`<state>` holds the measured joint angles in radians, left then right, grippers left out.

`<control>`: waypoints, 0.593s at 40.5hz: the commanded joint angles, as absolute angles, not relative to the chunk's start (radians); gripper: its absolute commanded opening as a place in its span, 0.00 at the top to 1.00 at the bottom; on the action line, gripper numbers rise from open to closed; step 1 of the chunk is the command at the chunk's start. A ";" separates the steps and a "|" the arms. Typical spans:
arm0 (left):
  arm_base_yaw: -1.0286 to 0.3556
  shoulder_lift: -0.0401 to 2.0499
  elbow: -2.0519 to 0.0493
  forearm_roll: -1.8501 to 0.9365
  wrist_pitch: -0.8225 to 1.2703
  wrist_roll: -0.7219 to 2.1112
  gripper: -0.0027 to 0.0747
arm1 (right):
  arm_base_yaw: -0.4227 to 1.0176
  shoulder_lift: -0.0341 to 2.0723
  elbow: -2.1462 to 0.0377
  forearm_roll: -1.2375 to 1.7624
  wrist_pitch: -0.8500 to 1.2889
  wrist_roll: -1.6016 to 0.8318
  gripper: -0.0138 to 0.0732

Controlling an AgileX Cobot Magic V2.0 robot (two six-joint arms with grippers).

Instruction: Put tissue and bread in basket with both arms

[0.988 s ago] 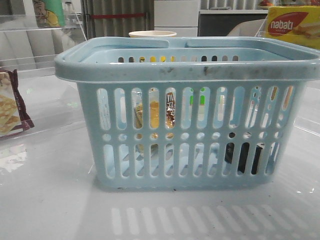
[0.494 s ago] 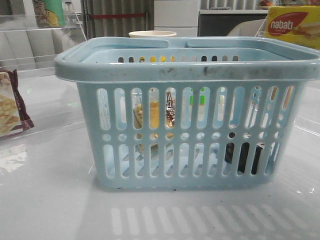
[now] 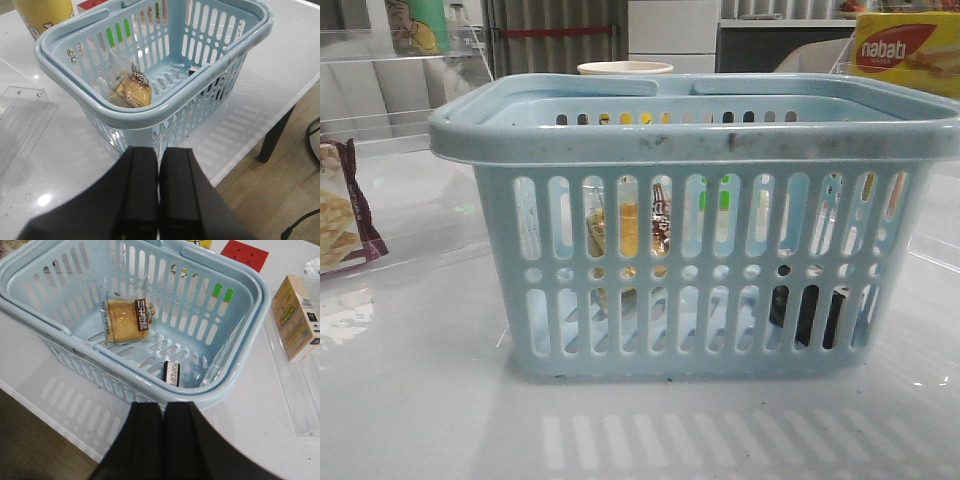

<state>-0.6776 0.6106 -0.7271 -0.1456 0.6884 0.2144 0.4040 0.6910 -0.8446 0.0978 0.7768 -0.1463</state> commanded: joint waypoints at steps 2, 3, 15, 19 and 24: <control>-0.685 0.609 -0.757 -0.160 0.607 0.212 0.85 | 0.404 0.688 -0.872 0.094 0.707 -0.158 0.78; -0.685 0.609 -0.757 -0.160 0.607 0.212 0.85 | 0.404 0.688 -0.872 0.094 0.707 -0.158 0.78; -0.685 0.609 -0.757 -0.160 0.607 0.212 0.85 | 0.404 0.688 -0.872 0.094 0.707 -0.158 0.78; -0.683 0.568 -0.744 -0.165 0.607 0.212 0.85 | 0.404 0.688 -0.872 0.094 0.707 -0.158 0.78; -0.595 0.483 -0.707 -0.149 0.564 0.212 0.85 | 0.404 0.688 -0.872 0.094 0.706 -0.158 0.78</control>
